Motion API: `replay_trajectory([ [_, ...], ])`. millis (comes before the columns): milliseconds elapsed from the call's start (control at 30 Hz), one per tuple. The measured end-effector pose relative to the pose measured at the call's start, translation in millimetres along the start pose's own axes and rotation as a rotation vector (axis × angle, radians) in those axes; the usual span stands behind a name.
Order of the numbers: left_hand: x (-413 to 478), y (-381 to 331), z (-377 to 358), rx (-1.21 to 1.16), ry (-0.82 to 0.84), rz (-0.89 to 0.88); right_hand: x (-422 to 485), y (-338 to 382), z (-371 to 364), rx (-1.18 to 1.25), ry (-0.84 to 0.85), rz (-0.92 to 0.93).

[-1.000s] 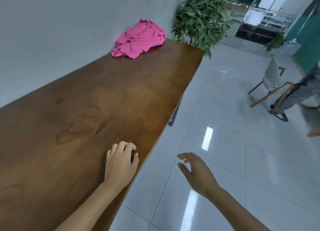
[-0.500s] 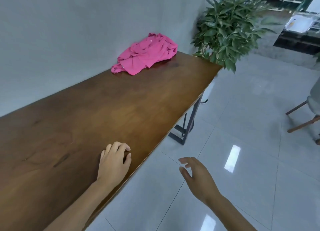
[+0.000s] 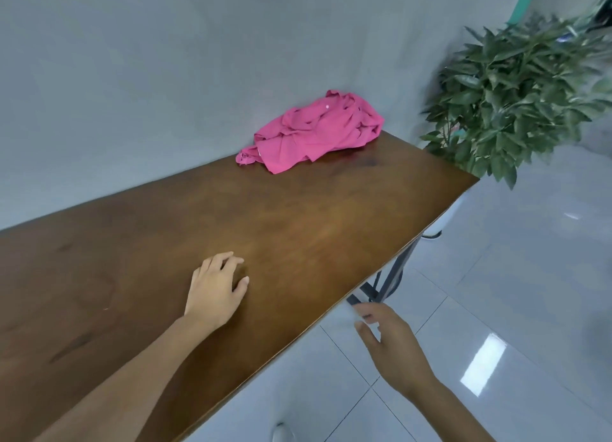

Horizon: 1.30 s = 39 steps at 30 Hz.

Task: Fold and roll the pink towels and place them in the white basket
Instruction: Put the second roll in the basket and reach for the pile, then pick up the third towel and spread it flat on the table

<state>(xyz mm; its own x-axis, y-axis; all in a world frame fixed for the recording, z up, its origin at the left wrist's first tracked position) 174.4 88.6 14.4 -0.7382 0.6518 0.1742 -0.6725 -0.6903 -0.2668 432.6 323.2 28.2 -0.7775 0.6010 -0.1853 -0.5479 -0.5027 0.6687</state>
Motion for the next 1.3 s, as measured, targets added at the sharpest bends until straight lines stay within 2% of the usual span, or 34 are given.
replay_trajectory([
  [400,156.8,45.2,-25.4,0.054,0.053,0.194,164.8,56.2,53.4,-0.135,0.0,0.109],
  [800,168.8,44.8,-42.8,0.083,-0.052,0.265,349.5,102.7,67.4,-0.359,0.05,0.225],
  [1167,170.3,41.8,-39.8,0.079,-0.058,0.316,574.9,224.7,85.0,-0.619,-0.11,0.425],
  [1300,170.3,39.9,-37.7,0.058,-0.049,0.34,627.3,253.4,77.6,-0.731,-0.122,0.413],
])
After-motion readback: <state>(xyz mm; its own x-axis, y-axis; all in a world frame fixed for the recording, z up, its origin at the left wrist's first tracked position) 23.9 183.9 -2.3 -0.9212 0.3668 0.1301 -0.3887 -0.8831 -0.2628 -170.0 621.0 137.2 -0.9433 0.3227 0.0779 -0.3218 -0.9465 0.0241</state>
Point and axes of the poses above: each hand's wrist, its own x-axis towards the middle knuckle, its own z-axis out of the back of the hand, y = z × x, the point moved 1 cm from there along x, towards the middle knuckle, and after that the axes turned 9 degrees about -z, right-handed, at the moved point
